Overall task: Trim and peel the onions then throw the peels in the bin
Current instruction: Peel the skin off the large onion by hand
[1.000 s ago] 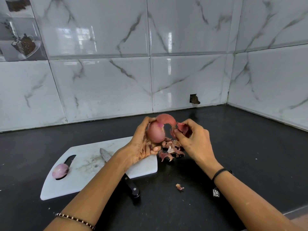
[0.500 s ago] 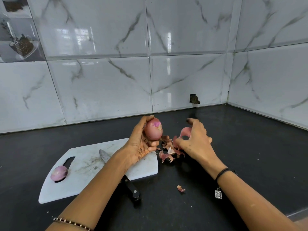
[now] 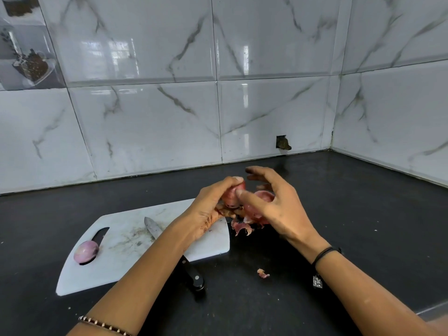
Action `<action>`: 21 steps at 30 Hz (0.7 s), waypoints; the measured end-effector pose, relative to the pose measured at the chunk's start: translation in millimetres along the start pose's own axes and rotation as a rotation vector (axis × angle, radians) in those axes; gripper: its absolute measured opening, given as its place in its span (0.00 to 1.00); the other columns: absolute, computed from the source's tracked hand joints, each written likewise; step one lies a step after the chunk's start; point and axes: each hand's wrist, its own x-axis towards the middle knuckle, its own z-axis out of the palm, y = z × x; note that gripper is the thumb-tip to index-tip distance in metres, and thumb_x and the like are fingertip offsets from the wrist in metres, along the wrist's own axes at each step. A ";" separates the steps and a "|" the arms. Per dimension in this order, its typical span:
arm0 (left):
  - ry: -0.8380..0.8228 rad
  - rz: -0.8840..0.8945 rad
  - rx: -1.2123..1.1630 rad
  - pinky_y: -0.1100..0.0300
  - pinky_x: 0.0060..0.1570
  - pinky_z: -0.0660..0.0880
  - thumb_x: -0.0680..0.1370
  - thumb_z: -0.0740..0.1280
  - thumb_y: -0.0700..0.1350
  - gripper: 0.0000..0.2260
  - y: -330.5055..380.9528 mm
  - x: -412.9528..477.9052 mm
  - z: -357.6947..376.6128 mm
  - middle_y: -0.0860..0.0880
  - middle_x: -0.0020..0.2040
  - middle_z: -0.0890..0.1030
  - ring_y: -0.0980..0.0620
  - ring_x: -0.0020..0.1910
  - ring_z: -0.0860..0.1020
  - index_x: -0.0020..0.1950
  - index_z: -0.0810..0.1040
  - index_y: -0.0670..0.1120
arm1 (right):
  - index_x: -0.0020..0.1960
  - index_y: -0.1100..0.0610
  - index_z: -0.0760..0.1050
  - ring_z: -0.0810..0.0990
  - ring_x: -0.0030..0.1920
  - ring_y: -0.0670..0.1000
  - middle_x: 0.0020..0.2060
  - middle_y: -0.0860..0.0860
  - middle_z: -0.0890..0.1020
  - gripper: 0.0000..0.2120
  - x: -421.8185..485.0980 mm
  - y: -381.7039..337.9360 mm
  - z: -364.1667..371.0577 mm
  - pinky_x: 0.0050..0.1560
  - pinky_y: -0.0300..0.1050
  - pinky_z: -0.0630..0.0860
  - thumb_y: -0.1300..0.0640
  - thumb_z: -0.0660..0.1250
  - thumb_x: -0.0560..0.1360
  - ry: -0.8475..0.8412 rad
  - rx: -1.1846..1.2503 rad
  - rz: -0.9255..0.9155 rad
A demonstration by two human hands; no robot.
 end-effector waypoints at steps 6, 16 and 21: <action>-0.074 0.031 0.142 0.49 0.52 0.82 0.76 0.72 0.53 0.13 -0.5 -3.3 3.7 0.42 0.52 0.86 0.44 0.52 0.85 0.55 0.86 0.47 | 0.69 0.47 0.76 0.80 0.60 0.37 0.59 0.40 0.82 0.33 0.4 0.6 1.3 0.63 0.38 0.77 0.44 0.81 0.67 -0.084 -0.007 -0.009; -0.111 0.147 0.084 0.54 0.55 0.79 0.68 0.77 0.58 0.29 1.0 -0.8 0.0 0.41 0.55 0.86 0.46 0.56 0.84 0.62 0.82 0.41 | 0.65 0.53 0.79 0.84 0.55 0.40 0.54 0.46 0.86 0.20 5.4 5.5 -2.1 0.60 0.38 0.79 0.46 0.73 0.76 0.089 0.205 0.072; -0.035 0.233 0.183 0.61 0.50 0.80 0.67 0.78 0.51 0.23 -0.3 0.8 -5.1 0.48 0.54 0.87 0.51 0.56 0.84 0.60 0.84 0.46 | 0.65 0.54 0.80 0.85 0.54 0.44 0.53 0.47 0.87 0.18 5.2 3.2 -2.4 0.57 0.39 0.79 0.46 0.67 0.80 0.073 0.334 0.114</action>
